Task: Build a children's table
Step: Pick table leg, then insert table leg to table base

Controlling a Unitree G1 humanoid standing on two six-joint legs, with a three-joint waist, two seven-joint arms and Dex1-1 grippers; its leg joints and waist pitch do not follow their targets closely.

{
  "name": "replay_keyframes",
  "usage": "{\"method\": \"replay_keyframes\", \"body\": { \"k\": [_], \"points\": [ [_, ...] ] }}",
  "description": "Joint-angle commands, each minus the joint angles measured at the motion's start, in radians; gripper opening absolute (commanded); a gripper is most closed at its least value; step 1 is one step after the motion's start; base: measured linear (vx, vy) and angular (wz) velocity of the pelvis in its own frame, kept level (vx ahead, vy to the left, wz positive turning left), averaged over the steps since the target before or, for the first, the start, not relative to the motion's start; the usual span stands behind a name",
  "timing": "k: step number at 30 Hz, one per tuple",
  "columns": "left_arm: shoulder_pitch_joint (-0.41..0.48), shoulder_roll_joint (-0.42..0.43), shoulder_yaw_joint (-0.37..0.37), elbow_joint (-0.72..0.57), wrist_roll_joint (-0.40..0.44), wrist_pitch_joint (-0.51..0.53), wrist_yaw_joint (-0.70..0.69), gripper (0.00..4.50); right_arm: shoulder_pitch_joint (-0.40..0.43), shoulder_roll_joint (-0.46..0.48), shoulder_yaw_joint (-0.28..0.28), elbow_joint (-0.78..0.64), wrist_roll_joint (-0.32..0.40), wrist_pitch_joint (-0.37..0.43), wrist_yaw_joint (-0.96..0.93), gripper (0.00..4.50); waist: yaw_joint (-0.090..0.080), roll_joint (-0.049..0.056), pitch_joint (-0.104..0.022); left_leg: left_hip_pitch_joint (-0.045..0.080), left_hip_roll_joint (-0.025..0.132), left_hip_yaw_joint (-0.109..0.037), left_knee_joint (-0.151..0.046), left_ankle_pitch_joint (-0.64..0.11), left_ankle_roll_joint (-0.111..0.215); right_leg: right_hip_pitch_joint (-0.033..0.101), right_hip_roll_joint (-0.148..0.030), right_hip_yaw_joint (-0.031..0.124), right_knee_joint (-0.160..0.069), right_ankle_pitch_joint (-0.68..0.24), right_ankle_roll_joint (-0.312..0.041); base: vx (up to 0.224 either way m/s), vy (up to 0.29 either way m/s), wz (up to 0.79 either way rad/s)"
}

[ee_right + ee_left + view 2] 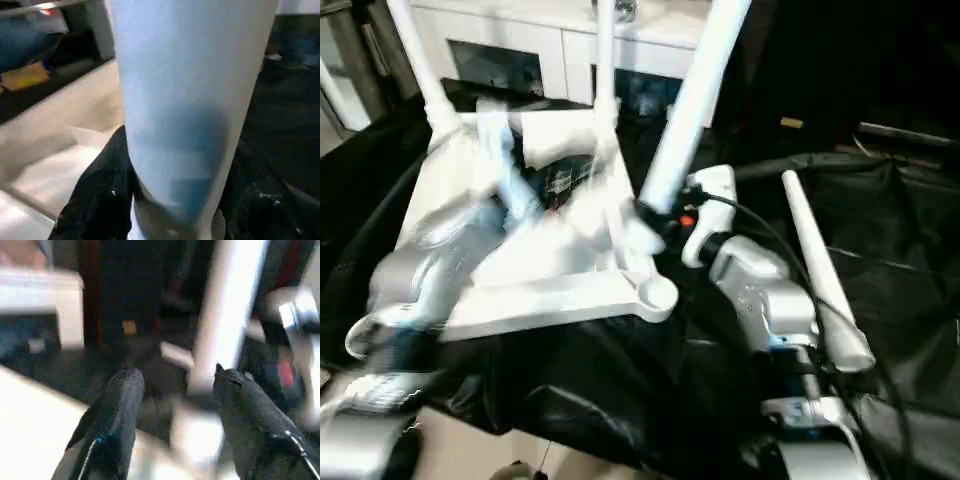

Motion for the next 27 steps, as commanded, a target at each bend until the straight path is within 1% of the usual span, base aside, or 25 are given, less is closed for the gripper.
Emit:
{"method": "replay_keyframes", "body": {
  "k": [1,2,3,4,5,6,7,9,10,11,12,13,14,15,16,18,19,20,21,23,26,27],
  "points": [
    [0.005,0.018,-0.056,-0.037,0.032,-0.005,-0.055,2.63,0.009,0.003,-0.028,-0.031,-0.003,-0.022,-0.025,1.91,-0.004,0.002,-0.080,0.013,0.012,0.006,-0.067,-0.118,-0.009,0.054,-0.058,0.037,-0.064,-0.120,-0.172,0.000,0.000,0.00],
    [0.017,0.040,-0.079,-0.039,0.044,-0.004,-0.077,2.63,0.016,0.003,-0.039,-0.040,0.000,-0.020,-0.038,1.91,-0.005,-0.005,-0.079,0.012,0.012,0.008,-0.067,-0.121,-0.008,0.054,-0.057,0.037,-0.064,-0.119,-0.174,0.000,0.000,0.00],
    [0.024,0.055,-0.098,-0.039,0.054,-0.002,-0.091,2.63,0.021,0.000,-0.043,-0.042,-0.002,-0.018,-0.046,1.91,-0.004,-0.002,-0.077,0.012,0.011,0.007,-0.068,-0.129,-0.010,0.054,-0.058,0.038,-0.065,-0.131,-0.172,0.000,0.000,0.00],
    [0.030,0.067,-0.112,-0.039,0.063,0.000,-0.103,2.63,0.024,-0.002,-0.046,-0.044,-0.003,-0.017,-0.052,1.91,-0.002,-0.002,-0.077,0.012,0.012,0.006,-0.069,-0.130,-0.012,0.054,-0.060,0.038,-0.065,-0.138,-0.168,0.000,0.000,0.00],
    [0.049,0.099,-0.153,-0.041,0.085,0.008,-0.135,2.63,0.038,-0.009,-0.050,-0.051,-0.007,-0.006,-0.066,1.91,-0.005,0.012,-0.076,0.013,0.011,0.005,-0.070,-0.145,-0.020,0.052,-0.059,0.039,-0.066,-0.155,-0.162,0.000,0.000,0.00],
    [0.054,0.105,-0.161,-0.041,0.090,0.013,-0.141,2.63,0.043,-0.012,-0.050,-0.054,-0.008,-0.003,-0.067,1.91,-0.010,0.005,-0.073,0.012,0.010,0.007,-0.071,-0.158,-0.023,0.053,-0.057,0.040,-0.070,-0.169,-0.156,0.000,0.000,0.00],
    [0.062,0.116,-0.177,-0.042,0.097,0.027,-0.148,2.63,0.052,-0.016,-0.049,-0.061,-0.010,0.002,-0.067,1.91,-0.010,0.005,-0.073,0.012,0.010,0.007,-0.071,-0.158,-0.023,0.053,-0.057,0.040,-0.070,-0.169,-0.156,0.000,0.000,0.00],
    [0.082,0.135,-0.202,-0.046,0.109,0.070,-0.155,2.63,0.077,-0.021,-0.040,-0.091,-0.015,0.019,-0.073,1.91,-0.011,0.013,-0.075,0.012,0.008,0.006,-0.070,-0.161,-0.033,0.054,-0.056,0.040,-0.069,-0.169,-0.154,0.000,0.000,0.00],
    [0.086,0.138,-0.207,-0.043,0.117,0.088,-0.147,2.63,0.084,-0.023,-0.033,-0.101,-0.018,0.018,-0.069,1.91,-0.016,0.009,-0.074,0.010,0.008,0.005,-0.071,-0.174,-0.033,0.055,-0.056,0.040,-0.070,-0.176,-0.154,0.000,0.000,0.00],
    [0.087,0.139,-0.208,-0.042,0.118,0.095,-0.145,2.63,0.087,-0.023,-0.030,-0.105,-0.019,0.018,-0.068,1.91,-0.016,0.017,-0.076,0.012,0.007,0.004,-0.070,-0.177,-0.035,0.055,-0.056,0.040,-0.069,-0.177,-0.156,0.000,0.000,0.00],
    [0.090,0.140,-0.211,-0.037,0.121,0.115,-0.138,2.63,0.091,-0.023,-0.027,-0.110,-0.020,0.016,-0.066,1.91,-0.021,0.012,-0.076,0.011,0.007,0.004,-0.070,-0.185,-0.033,0.055,-0.055,0.039,-0.072,-0.185,-0.163,0.000,0.000,0.00],
    [0.095,0.141,-0.216,-0.031,0.124,0.126,-0.138,2.63,0.094,-0.021,-0.023,-0.110,-0.023,0.013,-0.067,1.91,-0.020,0.014,-0.075,0.011,0.007,0.004,-0.070,-0.188,-0.032,0.054,-0.056,0.039,-0.073,-0.192,-0.164,0.000,0.000,0.00],
    [0.100,0.143,-0.220,-0.024,0.126,0.131,-0.140,2.34,0.095,-0.019,-0.021,-0.106,-0.025,0.011,-0.069,1.91,-0.023,0.010,-0.073,0.010,0.007,0.005,-0.070,-0.192,-0.031,0.054,-0.055,0.039,-0.075,-0.200,-0.163,0.000,0.000,0.00],
    [0.106,0.147,-0.225,-0.019,0.129,0.135,-0.143,2.34,0.093,-0.016,-0.020,-0.102,-0.027,0.015,-0.075,1.91,-0.022,0.011,-0.073,0.010,0.006,0.004,-0.071,-0.194,-0.030,0.055,-0.056,0.039,-0.076,-0.217,-0.160,0.000,0.000,0.00],
    [0.113,0.156,-0.231,-0.022,0.127,0.141,-0.153,2.27,0.091,-0.014,-0.016,-0.102,-0.025,0.024,-0.077,1.91,-0.022,0.002,-0.073,0.010,0.007,0.004,-0.071,-0.191,-0.026,0.054,-0.057,0.039,-0.076,-0.227,-0.159,0.000,0.000,0.00],
    [0.123,0.168,-0.238,-0.028,0.122,0.144,-0.170,2.21,0.086,-0.014,-0.005,-0.098,-0.026,0.030,-0.068,1.91,-0.023,0.006,-0.073,0.010,0.008,0.003,-0.071,-0.188,-0.023,0.052,-0.057,0.040,-0.076,-0.231,-0.158,0.000,0.000,0.00],
    [0.128,0.172,-0.242,-0.028,0.125,0.145,-0.174,2.08,0.084,-0.014,0.001,-0.092,-0.030,0.029,-0.063,1.91,-0.024,0.007,-0.073,0.011,0.009,0.004,-0.071,-0.189,-0.023,0.051,-0.057,0.040,-0.076,-0.228,-0.159,0.000,0.000,0.00],
    [0.130,0.176,-0.247,-0.024,0.131,0.137,-0.178,1.95,0.080,-0.015,0.006,-0.086,-0.034,0.028,-0.058,1.91,-0.024,0.004,-0.073,0.012,0.009,0.004,-0.071,-0.188,-0.021,0.049,-0.055,0.040,-0.076,-0.219,-0.161,0.000,0.000,0.00],
    [0.132,0.181,-0.253,-0.018,0.143,0.125,-0.180,1.87,0.077,-0.016,0.012,-0.083,-0.036,0.029,-0.053,1.91,-0.023,0.006,-0.073,0.012,0.009,0.004,-0.071,-0.187,-0.020,0.049,-0.056,0.040,-0.076,-0.216,-0.163,0.000,0.000,0.00],
    [0.129,0.187,-0.261,0.001,0.164,0.111,-0.180,1.84,0.071,-0.018,0.016,-0.083,-0.033,0.037,-0.048,1.91,-0.020,0.000,-0.073,0.013,0.010,0.005,-0.072,-0.182,-0.016,0.049,-0.056,0.040,-0.076,-0.212,-0.161,0.000,0.000,0.00],
    [0.117,0.188,-0.263,0.023,0.174,0.108,-0.185,1.49,0.061,-0.020,0.018,-0.082,-0.032,0.044,-0.037,1.91,-0.017,0.003,-0.072,0.012,0.010,0.005,-0.072,-0.174,-0.017,0.050,-0.058,0.041,-0.073,-0.203,-0.163,0.000,0.000,0.00],
    [0.112,0.190,-0.266,0.032,0.175,0.106,-0.190,1.44,0.058,-0.022,0.020,-0.080,-0.032,0.045,-0.033,1.91,-0.017,0.000,-0.072,0.012,0.009,0.005,-0.072,-0.176,-0.018,0.050,-0.058,0.041,-0.073,-0.209,-0.161,0.000,0.000,0.00]
  ]
}}
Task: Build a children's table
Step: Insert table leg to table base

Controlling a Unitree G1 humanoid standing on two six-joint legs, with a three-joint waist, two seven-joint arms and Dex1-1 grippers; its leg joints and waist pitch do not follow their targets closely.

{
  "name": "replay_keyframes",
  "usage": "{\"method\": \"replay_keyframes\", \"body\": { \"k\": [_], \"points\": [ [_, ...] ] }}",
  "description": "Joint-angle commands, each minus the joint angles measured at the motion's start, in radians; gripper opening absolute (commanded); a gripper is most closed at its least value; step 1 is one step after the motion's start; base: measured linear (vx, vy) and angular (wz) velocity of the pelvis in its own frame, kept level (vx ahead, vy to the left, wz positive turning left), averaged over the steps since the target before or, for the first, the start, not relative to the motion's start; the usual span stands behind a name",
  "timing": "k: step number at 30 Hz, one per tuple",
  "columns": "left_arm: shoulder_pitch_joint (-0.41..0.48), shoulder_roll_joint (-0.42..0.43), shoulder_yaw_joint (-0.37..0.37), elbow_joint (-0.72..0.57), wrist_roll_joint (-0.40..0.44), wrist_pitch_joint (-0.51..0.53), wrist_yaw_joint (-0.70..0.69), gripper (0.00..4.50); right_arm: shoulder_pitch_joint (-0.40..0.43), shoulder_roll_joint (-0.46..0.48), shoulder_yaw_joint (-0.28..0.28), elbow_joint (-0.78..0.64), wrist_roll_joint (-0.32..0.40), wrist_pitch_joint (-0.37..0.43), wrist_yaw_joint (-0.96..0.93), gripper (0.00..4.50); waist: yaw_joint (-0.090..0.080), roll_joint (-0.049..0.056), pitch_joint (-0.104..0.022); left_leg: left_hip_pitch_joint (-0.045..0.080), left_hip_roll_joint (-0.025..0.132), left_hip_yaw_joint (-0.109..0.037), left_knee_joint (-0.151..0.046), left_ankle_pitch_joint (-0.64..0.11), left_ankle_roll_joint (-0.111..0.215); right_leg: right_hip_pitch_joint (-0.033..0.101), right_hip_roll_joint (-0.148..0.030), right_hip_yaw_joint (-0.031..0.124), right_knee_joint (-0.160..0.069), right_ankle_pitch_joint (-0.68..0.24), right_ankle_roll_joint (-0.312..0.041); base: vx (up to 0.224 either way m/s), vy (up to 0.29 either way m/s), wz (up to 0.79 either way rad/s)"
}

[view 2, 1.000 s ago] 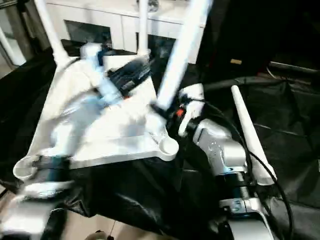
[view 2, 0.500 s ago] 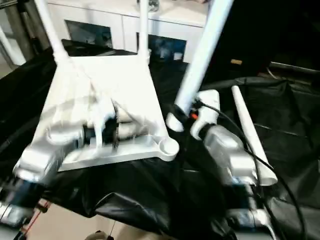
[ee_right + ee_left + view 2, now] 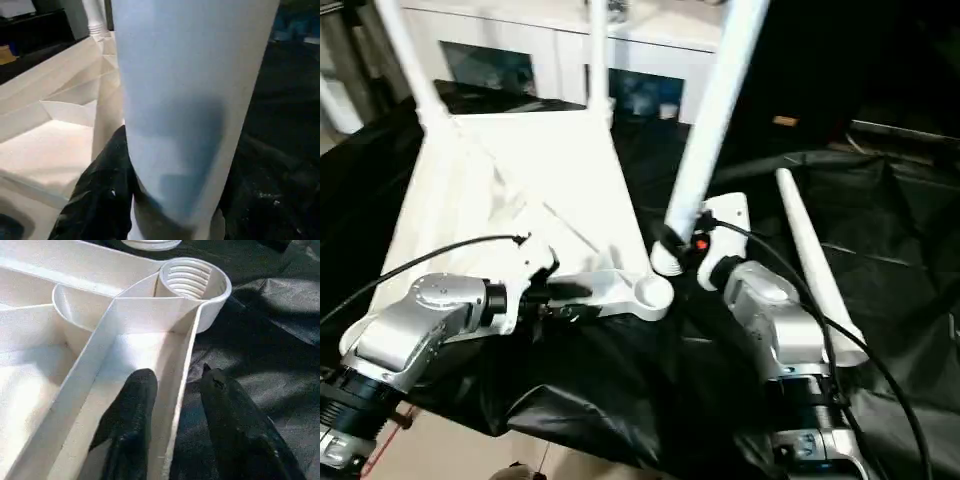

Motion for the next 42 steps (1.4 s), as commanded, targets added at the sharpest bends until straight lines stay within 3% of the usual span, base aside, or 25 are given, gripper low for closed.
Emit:
{"method": "replay_keyframes", "body": {
  "k": [1,11,14,19,25,42],
  "points": [
    [-0.019,0.007,-0.017,0.020,0.021,-0.009,-0.008,1.42,-0.014,-0.009,-0.001,-0.011,-0.002,0.011,0.008,1.91,-0.001,0.001,-0.072,0.009,0.009,0.005,-0.072,-0.178,-0.018,0.050,-0.059,0.039,-0.075,-0.212,-0.159,0.000,0.000,0.00],
    [-0.086,0.011,-0.067,0.136,0.080,-0.078,-0.072,0.61,-0.028,-0.033,0.030,-0.028,0.013,0.050,0.071,1.91,0.000,-0.001,-0.072,0.009,0.008,0.004,-0.072,-0.177,-0.018,0.052,-0.060,0.039,-0.078,-0.225,-0.154,0.000,0.000,0.00],
    [-0.110,0.019,-0.087,0.168,0.096,-0.092,-0.102,0.16,-0.030,-0.048,0.044,-0.048,0.024,0.079,0.108,1.91,0.002,0.007,-0.073,0.010,0.010,0.002,-0.072,-0.185,-0.023,0.052,-0.062,0.039,-0.077,-0.224,-0.158,0.000,0.000,0.00],
    [-0.130,0.020,-0.104,0.207,0.119,-0.109,-0.135,0.02,-0.036,-0.068,0.058,-0.060,0.041,0.124,0.156,1.91,-0.001,0.002,-0.073,0.006,0.010,0.001,-0.073,-0.188,-0.025,0.056,-0.063,0.038,-0.077,-0.230,-0.160,0.000,0.000,0.00],
    [-0.141,0.011,-0.108,0.240,0.131,-0.127,-0.147,0.00,-0.037,-0.081,0.075,-0.054,0.031,0.143,0.179,1.91,0.001,0.000,-0.073,0.010,0.010,0.003,-0.071,-0.185,-0.021,0.053,-0.063,0.039,-0.078,-0.224,-0.171,0.000,0.000,0.00],
    [-0.157,-0.024,-0.043,0.304,0.096,-0.182,-0.156,0.00,-0.037,-0.114,0.071,-0.068,0.033,0.173,0.208,1.91,0.004,-0.005,-0.069,0.012,0.011,0.001,-0.074,-0.226,-0.025,0.047,-0.068,0.038,-0.090,-0.340,-0.139,0.000,0.000,0.00]
  ]
}}
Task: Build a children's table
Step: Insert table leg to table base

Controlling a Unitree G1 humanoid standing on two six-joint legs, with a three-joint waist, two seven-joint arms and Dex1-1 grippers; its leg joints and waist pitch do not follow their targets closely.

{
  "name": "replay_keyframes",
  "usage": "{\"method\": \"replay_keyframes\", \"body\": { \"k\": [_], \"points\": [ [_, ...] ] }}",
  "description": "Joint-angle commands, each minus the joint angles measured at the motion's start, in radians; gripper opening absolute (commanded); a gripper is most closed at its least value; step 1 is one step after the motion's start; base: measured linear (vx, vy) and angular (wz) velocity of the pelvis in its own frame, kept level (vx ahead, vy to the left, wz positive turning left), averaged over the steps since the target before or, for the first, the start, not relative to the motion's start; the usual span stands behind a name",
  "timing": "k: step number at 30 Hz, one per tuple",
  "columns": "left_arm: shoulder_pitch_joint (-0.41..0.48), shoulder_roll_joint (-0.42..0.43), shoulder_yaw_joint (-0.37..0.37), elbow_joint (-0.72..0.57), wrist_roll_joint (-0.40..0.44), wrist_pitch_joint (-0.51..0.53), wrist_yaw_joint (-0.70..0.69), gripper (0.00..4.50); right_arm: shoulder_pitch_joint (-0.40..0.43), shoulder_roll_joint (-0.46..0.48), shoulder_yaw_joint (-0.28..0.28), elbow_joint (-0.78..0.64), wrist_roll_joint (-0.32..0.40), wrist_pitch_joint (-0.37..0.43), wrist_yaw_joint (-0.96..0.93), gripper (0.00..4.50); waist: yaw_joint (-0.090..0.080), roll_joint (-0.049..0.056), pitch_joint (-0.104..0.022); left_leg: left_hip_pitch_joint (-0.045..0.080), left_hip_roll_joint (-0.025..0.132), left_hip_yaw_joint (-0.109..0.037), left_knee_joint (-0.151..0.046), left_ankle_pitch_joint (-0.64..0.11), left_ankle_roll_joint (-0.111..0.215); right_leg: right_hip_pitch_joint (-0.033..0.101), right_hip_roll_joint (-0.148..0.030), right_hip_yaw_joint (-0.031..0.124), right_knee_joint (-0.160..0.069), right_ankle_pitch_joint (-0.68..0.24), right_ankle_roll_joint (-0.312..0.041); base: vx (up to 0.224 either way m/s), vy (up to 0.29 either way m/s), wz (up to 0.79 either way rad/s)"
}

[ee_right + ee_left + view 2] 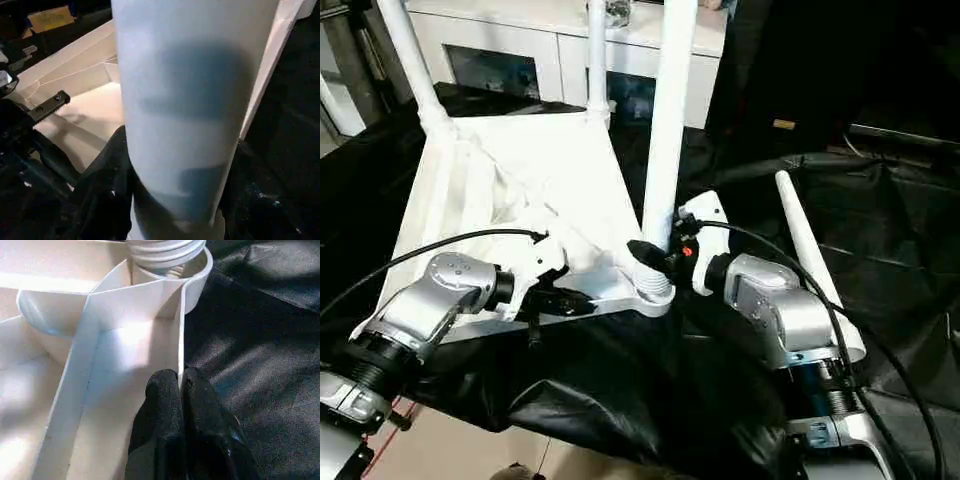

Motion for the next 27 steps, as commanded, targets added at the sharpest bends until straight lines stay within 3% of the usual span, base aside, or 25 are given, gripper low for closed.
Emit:
{"method": "replay_keyframes", "body": {
  "k": [1,10,27],
  "points": [
    [-0.001,-0.003,0.019,0.027,-0.009,-0.001,0.000,0.00,-0.006,-0.017,-0.011,-0.028,0.004,0.010,0.003,1.91,0.004,-0.005,-0.067,0.008,0.011,0.001,-0.075,-0.226,-0.025,0.046,-0.067,0.037,-0.092,-0.350,-0.139,0.000,0.000,0.00],
    [0.004,-0.010,0.040,0.026,-0.022,-0.023,-0.023,0.00,0.006,-0.017,-0.010,-0.037,0.009,0.021,0.003,1.91,0.003,-0.001,-0.070,0.008,0.012,0.001,-0.074,-0.211,-0.022,0.047,-0.065,0.037,-0.085,-0.284,-0.162,0.000,0.000,0.00],
    [0.008,-0.007,0.065,-0.008,-0.037,-0.036,-0.056,0.00,0.017,-0.046,0.000,-0.089,0.040,0.071,0.042,1.91,0.004,-0.003,-0.068,0.007,0.013,0.002,-0.074,-0.212,-0.020,0.047,-0.067,0.038,-0.087,-0.304,-0.157,0.000,0.000,0.00]
  ]
}}
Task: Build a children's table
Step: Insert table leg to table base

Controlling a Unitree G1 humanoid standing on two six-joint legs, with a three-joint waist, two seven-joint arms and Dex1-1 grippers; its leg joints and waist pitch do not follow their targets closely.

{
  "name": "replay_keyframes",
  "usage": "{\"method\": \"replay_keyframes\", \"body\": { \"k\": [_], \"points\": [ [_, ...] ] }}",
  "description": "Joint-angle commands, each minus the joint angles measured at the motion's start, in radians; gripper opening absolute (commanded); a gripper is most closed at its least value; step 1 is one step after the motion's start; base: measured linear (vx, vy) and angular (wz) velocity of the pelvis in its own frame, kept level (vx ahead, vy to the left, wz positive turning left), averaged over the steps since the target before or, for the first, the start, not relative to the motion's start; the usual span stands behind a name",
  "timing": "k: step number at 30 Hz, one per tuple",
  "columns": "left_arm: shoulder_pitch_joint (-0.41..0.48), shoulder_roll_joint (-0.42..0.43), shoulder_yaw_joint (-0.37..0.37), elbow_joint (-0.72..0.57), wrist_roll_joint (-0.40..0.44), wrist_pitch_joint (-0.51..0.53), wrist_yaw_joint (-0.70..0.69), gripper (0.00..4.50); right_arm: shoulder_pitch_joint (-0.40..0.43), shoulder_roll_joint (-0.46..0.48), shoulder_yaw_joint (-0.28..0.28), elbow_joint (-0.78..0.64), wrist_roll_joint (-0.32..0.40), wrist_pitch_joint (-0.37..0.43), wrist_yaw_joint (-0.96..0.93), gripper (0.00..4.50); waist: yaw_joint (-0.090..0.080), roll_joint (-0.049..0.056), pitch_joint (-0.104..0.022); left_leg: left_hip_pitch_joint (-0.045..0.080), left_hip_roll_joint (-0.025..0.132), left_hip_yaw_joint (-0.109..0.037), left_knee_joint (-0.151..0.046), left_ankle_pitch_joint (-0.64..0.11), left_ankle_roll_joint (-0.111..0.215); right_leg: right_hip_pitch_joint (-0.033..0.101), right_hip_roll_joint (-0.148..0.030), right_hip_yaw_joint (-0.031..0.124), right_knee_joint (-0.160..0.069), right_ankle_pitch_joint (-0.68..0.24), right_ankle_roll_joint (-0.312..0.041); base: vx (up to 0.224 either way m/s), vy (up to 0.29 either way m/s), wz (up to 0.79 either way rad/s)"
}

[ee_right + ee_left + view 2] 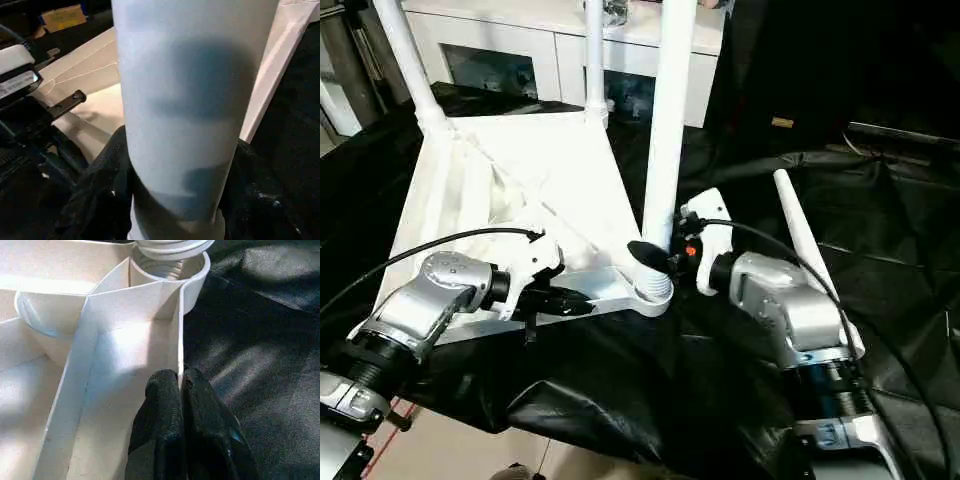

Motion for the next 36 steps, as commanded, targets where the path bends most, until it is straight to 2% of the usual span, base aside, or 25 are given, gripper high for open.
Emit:
{"method": "replay_keyframes", "body": {
  "k": [1,7,12,15,18,21,26,27,29,31,33,36],
  "points": [
    [0.006,-0.007,0.045,-0.012,-0.036,-0.022,-0.013,0.00,0.019,-0.022,0.008,-0.026,0.006,0.026,0.013,1.91,0.004,-0.004,-0.069,0.009,0.012,0.002,-0.073,-0.214,-0.020,0.047,-0.067,0.038,-0.088,-0.308,-0.156,0.000,0.000,0.00],
    [0.009,-0.007,0.046,-0.014,-0.034,-0.023,-0.011,0.00,0.031,-0.028,0.016,-0.029,-0.003,0.025,0.016,1.91,0.005,-0.005,-0.068,0.007,0.012,0.002,-0.072,-0.209,-0.018,0.048,-0.067,0.038,-0.088,-0.310,-0.151,0.000,0.000,0.00],
    [0.009,-0.012,0.047,-0.013,-0.033,-0.024,-0.009,0.00,0.035,-0.010,0.012,0.012,-0.019,-0.029,0.002,1.91,0.004,-0.001,-0.069,0.007,0.012,0.001,-0.073,-0.211,-0.020,0.047,-0.067,0.038,-0.087,-0.305,-0.155,0.000,0.000,0.00],
    [0.010,-0.012,0.048,-0.014,-0.032,-0.024,-0.008,0.00,0.034,0.006,0.002,0.038,-0.020,-0.059,-0.010,1.91,0.003,-0.003,-0.070,0.007,0.012,0.002,-0.072,-0.217,-0.020,0.046,-0.068,0.038,-0.088,-0.312,-0.158,0.000,0.000,0.00],
    [0.010,-0.013,0.050,-0.014,-0.033,-0.025,-0.006,0.00,0.028,0.039,-0.038,0.070,0.008,-0.083,-0.025,1.91,0.003,0.000,-0.070,0.008,0.012,0.001,-0.073,-0.225,-0.021,0.047,-0.068,0.038,-0.089,-0.318,-0.159,0.000,0.000,0.00],
    [0.011,-0.014,0.052,-0.015,-0.033,-0.025,-0.004,0.00,0.027,0.060,-0.072,0.091,0.039,-0.095,-0.025,1.91,0.002,-0.001,-0.069,0.008,0.012,0.001,-0.073,-0.224,-0.020,0.046,-0.067,0.038,-0.089,-0.307,-0.164,0.000,0.000,0.00],
    [0.012,-0.016,0.056,-0.015,-0.033,-0.029,0.003,0.00,0.056,0.078,-0.096,0.136,0.060,-0.151,-0.005,1.90,0.002,0.001,-0.070,0.007,0.012,0.002,-0.073,-0.221,-0.016,0.047,-0.067,0.037,-0.087,-0.289,-0.172,0.000,0.000,0.00],
    [0.013,-0.017,0.057,-0.016,-0.033,-0.030,0.004,0.00,0.069,0.087,-0.104,0.148,0.065,-0.167,-0.002,1.90,0.003,0.005,-0.070,0.007,0.012,0.001,-0.073,-0.219,-0.016,0.049,-0.068,0.037,-0.086,-0.285,-0.174,0.000,0.000,0.00],
    [0.013,-0.017,0.058,-0.017,-0.033,-0.030,0.006,0.00,0.080,0.094,-0.110,0.158,0.066,-0.178,-0.002,1.90,0.002,0.002,-0.070,0.008,0.013,0.001,-0.074,-0.227,-0.013,0.048,-0.068,0.037,-0.087,-0.290,-0.175,0.000,0.000,0.00],
    [0.013,-0.018,0.059,-0.018,-0.033,-0.031,0.007,0.00,0.104,0.114,-0.130,0.185,0.071,-0.208,0.002,1.90,0.002,0.007,-0.069,0.007,0.013,0.001,-0.074,-0.232,-0.014,0.046,-0.068,0.037,-0.088,-0.297,-0.176,0.000,0.000,0.00],
    [0.013,-0.019,0.060,-0.017,-0.033,-0.032,0.007,0.00,0.121,0.126,-0.143,0.209,0.074,-0.231,0.002,1.90,0.002,0.004,-0.068,0.007,0.013,0.001,-0.075,-0.242,-0.012,0.046,-0.069,0.038,-0.091,-0.307,-0.176,0.000,0.000,0.00],
    [0.012,-0.021,0.061,-0.015,-0.031,-0.034,0.008,0.00,0.132,0.131,-0.149,0.231,0.074,-0.257,-0.001,1.90,0.000,0.007,-0.068,0.009,0.014,0.000,-0.077,-0.247,-0.014,0.045,-0.067,0.037,-0.091,-0.314,-0.176,0.000,0.000,0.00]
  ]
}}
